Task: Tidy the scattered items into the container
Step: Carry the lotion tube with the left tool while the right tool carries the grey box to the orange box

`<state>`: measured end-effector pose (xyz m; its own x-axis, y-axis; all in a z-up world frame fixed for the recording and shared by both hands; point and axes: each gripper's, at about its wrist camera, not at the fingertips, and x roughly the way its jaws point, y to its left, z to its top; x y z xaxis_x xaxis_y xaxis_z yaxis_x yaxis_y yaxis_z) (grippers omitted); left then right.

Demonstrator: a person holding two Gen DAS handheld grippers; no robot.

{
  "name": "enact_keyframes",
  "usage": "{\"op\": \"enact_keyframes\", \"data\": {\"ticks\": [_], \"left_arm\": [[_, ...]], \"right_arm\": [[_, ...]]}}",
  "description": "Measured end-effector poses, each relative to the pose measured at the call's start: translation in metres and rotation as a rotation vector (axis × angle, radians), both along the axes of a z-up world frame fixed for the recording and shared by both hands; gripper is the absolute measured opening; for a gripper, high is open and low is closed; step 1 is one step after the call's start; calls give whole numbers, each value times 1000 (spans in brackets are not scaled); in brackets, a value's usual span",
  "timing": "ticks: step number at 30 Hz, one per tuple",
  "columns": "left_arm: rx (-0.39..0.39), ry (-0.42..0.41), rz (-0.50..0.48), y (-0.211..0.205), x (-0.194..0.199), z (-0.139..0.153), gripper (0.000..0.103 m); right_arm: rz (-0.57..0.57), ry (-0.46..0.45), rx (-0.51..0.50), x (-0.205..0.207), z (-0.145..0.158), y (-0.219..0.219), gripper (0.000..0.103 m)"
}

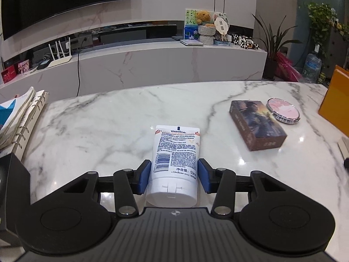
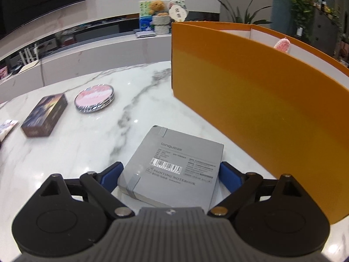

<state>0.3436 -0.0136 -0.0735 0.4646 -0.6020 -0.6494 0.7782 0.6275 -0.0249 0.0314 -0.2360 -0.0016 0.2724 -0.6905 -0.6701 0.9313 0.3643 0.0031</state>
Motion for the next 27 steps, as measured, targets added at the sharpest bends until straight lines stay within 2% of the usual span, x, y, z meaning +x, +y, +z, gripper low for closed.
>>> {"op": "enact_keyframes", "data": {"ticks": [11, 18, 22, 27], "left_arm": [[7, 14, -7, 11, -50, 11, 54], [-45, 73, 31, 26, -86, 20, 54], [-83, 82, 25, 25, -108, 33, 54], [-101, 60, -37, 8, -131, 52, 54]], "right_arm": [[124, -39, 49, -30, 15, 35, 93], [185, -64, 62, -45, 29, 53, 92], [204, -86, 35, -54, 39, 63, 92], [218, -98, -9, -63, 53, 69, 92]]}}
